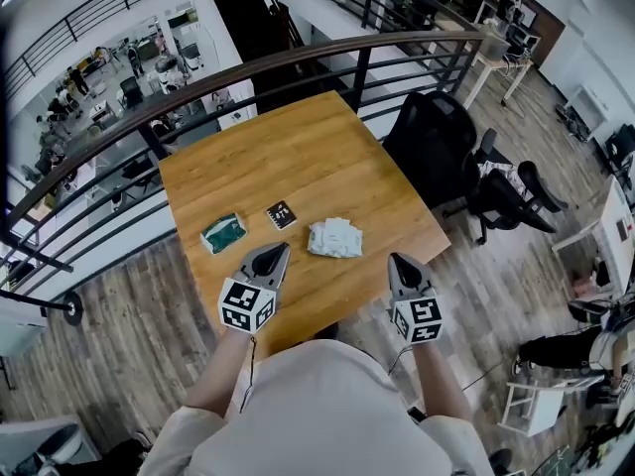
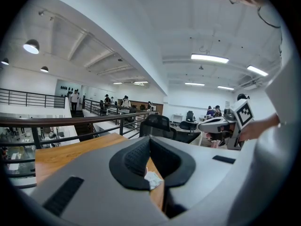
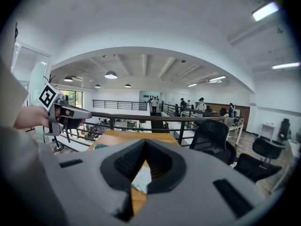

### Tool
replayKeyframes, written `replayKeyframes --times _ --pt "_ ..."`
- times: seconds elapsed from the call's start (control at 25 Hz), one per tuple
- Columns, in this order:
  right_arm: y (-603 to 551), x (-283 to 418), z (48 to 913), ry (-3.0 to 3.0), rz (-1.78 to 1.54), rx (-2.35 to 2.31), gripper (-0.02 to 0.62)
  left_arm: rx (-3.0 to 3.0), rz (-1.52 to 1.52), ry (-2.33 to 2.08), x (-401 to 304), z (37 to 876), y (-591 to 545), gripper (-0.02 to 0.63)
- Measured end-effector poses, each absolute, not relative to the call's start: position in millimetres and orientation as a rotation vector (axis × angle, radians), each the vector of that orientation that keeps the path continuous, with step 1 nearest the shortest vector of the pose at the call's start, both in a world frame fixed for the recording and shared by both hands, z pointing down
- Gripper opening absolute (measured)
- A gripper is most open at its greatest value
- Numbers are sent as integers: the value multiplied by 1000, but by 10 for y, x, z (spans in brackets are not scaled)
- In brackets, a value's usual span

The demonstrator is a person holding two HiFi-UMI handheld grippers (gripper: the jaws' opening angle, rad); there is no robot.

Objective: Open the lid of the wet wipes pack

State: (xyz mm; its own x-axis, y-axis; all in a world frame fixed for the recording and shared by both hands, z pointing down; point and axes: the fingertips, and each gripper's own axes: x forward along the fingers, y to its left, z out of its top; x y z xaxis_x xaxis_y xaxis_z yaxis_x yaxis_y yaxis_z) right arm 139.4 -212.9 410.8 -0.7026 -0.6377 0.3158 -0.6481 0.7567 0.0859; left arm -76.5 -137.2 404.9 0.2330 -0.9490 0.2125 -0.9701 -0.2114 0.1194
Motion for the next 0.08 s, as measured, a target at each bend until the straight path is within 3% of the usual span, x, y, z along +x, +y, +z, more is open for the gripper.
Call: replayKeyframes --times 0.08 --pt "-2129 1388 4103 -2626 46 1000 2 2275 134 -1811 -783 4048 -1368 -6"
